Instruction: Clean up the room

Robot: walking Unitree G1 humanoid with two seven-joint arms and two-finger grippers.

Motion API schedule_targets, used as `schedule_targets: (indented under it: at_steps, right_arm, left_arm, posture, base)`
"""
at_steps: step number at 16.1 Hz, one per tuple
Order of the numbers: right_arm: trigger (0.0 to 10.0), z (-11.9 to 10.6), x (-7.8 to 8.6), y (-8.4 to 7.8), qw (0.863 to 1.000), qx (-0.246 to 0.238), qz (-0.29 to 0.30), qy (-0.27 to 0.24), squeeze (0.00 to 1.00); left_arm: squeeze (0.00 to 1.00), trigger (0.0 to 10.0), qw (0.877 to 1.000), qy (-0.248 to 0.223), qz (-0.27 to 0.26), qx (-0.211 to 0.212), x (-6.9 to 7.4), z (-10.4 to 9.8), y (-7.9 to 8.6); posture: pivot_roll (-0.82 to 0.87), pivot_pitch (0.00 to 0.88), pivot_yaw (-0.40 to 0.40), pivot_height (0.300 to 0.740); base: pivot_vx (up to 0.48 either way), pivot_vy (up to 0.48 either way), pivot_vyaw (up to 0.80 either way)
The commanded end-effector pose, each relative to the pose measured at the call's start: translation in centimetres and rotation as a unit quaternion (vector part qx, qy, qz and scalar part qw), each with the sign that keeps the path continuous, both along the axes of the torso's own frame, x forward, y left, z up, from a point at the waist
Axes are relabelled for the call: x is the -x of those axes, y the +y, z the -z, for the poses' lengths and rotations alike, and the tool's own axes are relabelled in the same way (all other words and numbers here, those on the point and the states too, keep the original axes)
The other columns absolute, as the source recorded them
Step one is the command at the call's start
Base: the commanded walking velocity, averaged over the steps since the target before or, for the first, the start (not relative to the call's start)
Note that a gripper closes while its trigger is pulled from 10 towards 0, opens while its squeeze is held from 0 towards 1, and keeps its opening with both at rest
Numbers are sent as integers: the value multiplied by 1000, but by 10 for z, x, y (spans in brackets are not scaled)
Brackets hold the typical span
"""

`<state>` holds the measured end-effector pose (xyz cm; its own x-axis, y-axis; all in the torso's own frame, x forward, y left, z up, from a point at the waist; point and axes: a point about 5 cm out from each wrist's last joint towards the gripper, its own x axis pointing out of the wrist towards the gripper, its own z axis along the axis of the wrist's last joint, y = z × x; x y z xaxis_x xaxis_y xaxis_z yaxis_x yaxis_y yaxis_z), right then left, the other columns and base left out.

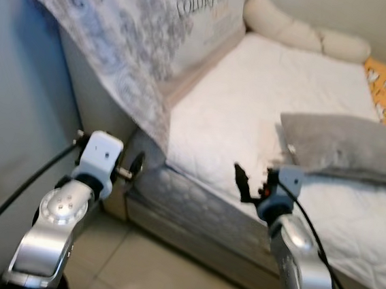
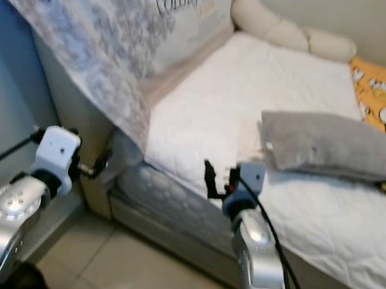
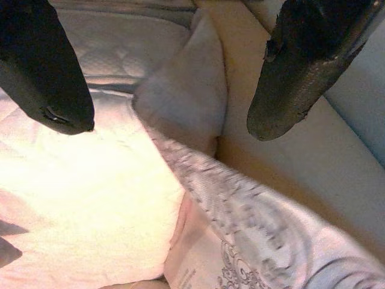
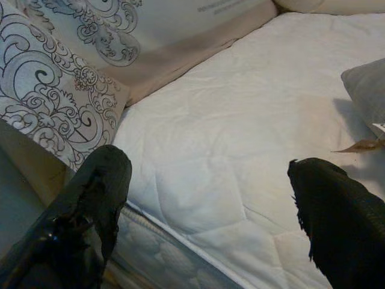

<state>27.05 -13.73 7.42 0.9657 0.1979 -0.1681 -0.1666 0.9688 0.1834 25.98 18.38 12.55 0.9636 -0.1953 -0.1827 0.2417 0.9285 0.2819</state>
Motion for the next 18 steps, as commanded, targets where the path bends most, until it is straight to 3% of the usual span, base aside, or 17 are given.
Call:
schedule_targets:
  at_steps: [1,13,18]
  right_arm:
    - [10000,-3,-3,-6,1000,7,10,-6,0]
    - [10000,-4,-7,-11,999,10,37,-3,0]
    - [10000,-4,-6,-13,998,-4,61,-10,0]
  left_arm:
    - [0,10000,1000,-2,6,1,1,-1,-4]
    - [0,10000,999,-14,-22,24,-6,-4,-2]
    - [0,10000,999,-26,-18,26,-5,-9,1]
  posture:
    - [21,0,-33,740]
    - [27,0,-50,740]
    - [29,0,-34,740]
  base:
    - [0,0,0]
    - [0,0,0]
    - [0,0,-730]
